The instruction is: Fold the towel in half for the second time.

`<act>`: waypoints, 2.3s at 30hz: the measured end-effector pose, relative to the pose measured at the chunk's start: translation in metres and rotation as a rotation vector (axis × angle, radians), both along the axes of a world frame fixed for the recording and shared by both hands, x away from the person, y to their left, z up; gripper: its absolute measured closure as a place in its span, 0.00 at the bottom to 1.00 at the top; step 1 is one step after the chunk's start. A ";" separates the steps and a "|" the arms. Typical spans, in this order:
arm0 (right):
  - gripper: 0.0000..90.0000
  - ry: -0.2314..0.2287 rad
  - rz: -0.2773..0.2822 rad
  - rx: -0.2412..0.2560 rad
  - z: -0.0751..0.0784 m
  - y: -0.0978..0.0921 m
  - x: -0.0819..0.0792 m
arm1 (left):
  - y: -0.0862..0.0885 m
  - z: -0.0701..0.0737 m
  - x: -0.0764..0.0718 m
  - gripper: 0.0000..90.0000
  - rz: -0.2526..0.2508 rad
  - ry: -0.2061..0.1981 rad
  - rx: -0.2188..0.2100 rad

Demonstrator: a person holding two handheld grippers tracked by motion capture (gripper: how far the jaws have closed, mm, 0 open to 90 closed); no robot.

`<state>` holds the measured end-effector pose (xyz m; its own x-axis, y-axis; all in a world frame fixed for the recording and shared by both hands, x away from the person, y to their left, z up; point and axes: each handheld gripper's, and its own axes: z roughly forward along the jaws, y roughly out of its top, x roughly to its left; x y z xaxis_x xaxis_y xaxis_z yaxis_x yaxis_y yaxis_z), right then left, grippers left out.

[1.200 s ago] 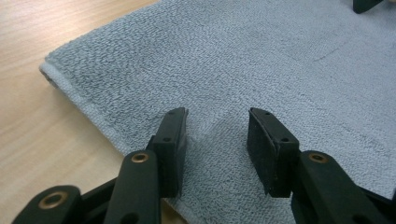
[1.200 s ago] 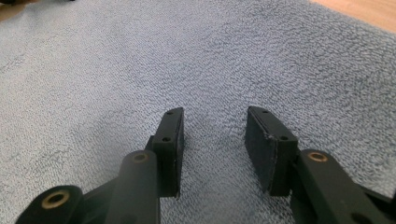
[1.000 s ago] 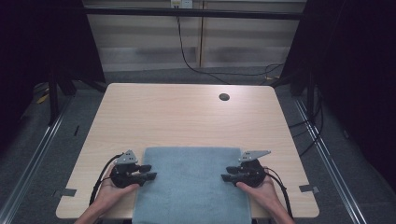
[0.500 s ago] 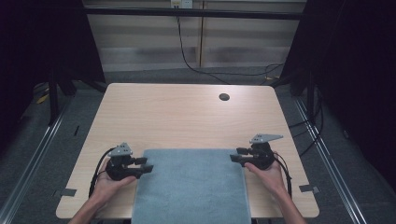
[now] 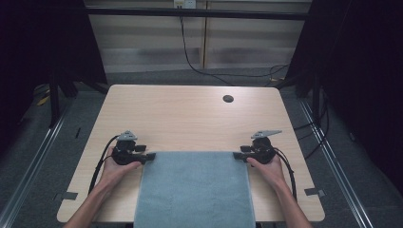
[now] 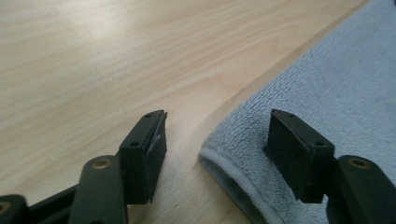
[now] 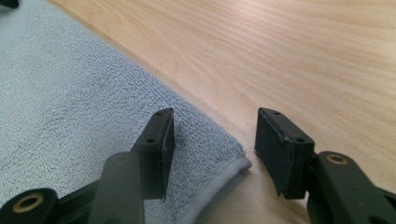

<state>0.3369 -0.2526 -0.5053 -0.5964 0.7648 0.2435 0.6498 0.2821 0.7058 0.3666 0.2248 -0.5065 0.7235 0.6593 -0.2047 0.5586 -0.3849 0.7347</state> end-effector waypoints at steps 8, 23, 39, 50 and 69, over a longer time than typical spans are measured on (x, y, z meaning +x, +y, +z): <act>0.80 0.016 0.047 0.024 -0.002 0.003 -0.003 | -0.004 0.001 -0.006 0.81 -0.110 0.001 0.006; 0.95 -0.137 0.013 0.154 0.044 -0.007 -0.007 | 0.003 0.041 -0.002 0.91 -0.046 -0.094 -0.153; 0.95 -0.219 -0.048 0.135 0.097 -0.010 0.032 | -0.006 0.087 0.042 0.91 0.008 -0.166 -0.172; 0.96 -0.283 -0.105 0.147 0.135 -0.017 0.062 | -0.014 0.134 0.069 0.91 0.034 -0.243 -0.208; 0.96 -0.335 0.029 0.167 0.139 -0.016 -0.003 | 0.004 0.126 0.005 0.90 -0.058 -0.289 -0.232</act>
